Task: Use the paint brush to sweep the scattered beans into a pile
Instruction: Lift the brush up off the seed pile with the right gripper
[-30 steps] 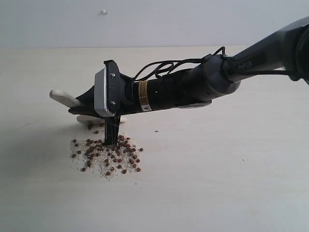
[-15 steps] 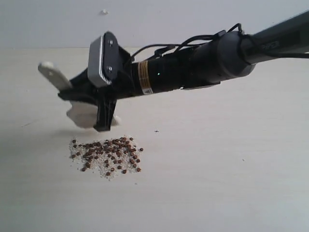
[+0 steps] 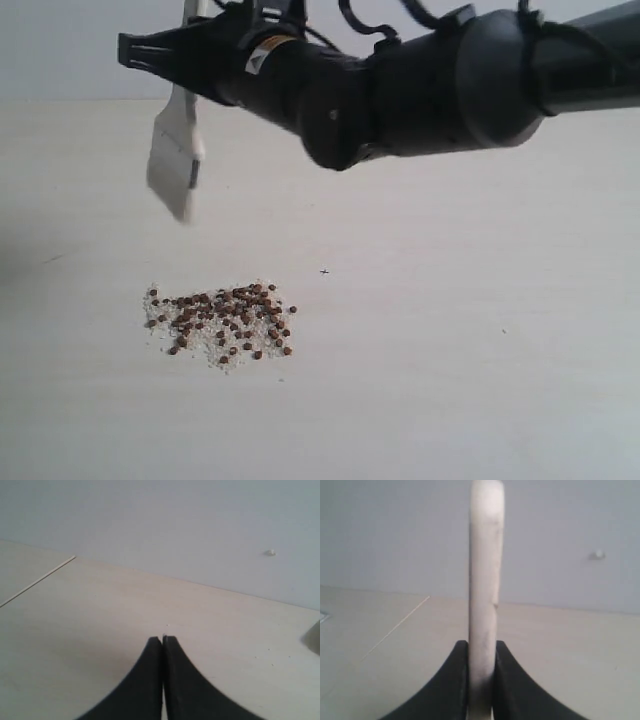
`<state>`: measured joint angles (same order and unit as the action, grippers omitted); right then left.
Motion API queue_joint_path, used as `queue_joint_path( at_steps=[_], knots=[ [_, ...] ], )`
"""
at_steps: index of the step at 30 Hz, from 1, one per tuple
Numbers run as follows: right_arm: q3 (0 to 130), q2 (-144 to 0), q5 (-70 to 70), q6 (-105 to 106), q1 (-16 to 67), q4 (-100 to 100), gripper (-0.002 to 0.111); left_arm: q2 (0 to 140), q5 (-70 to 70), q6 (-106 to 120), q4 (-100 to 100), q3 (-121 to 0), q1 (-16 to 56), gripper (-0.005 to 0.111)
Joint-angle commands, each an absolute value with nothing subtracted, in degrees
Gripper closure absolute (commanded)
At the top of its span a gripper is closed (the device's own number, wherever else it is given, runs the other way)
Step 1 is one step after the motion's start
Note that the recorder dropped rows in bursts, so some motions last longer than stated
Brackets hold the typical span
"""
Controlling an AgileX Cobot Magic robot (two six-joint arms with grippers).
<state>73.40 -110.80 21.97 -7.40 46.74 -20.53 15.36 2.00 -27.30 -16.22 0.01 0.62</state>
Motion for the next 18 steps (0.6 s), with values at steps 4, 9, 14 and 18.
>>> queue_joint_path(
  at_steps=[4, 9, 14, 18],
  knots=[
    [73.58, -115.78, 37.19, 7.32, 60.88, -54.89, 0.108, 15.11, 2.36, -27.34, -15.93, 0.0, 0.56, 0.107],
    [73.58, -120.72, 48.07, 9.13, 66.42, -64.62, 0.108, 15.11, 2.36, -27.34, -15.93, 0.0, 0.56, 0.107],
    [73.58, -124.6, 51.02, 7.26, 66.94, -65.94, 0.108, 15.11, 2.36, -27.34, -15.93, 0.0, 0.56, 0.107],
    [73.58, -126.13, 52.57, 7.67, 66.94, -66.17, 0.108, 15.11, 2.36, -27.23, -15.93, 0.0, 0.57, 0.107]
  ],
)
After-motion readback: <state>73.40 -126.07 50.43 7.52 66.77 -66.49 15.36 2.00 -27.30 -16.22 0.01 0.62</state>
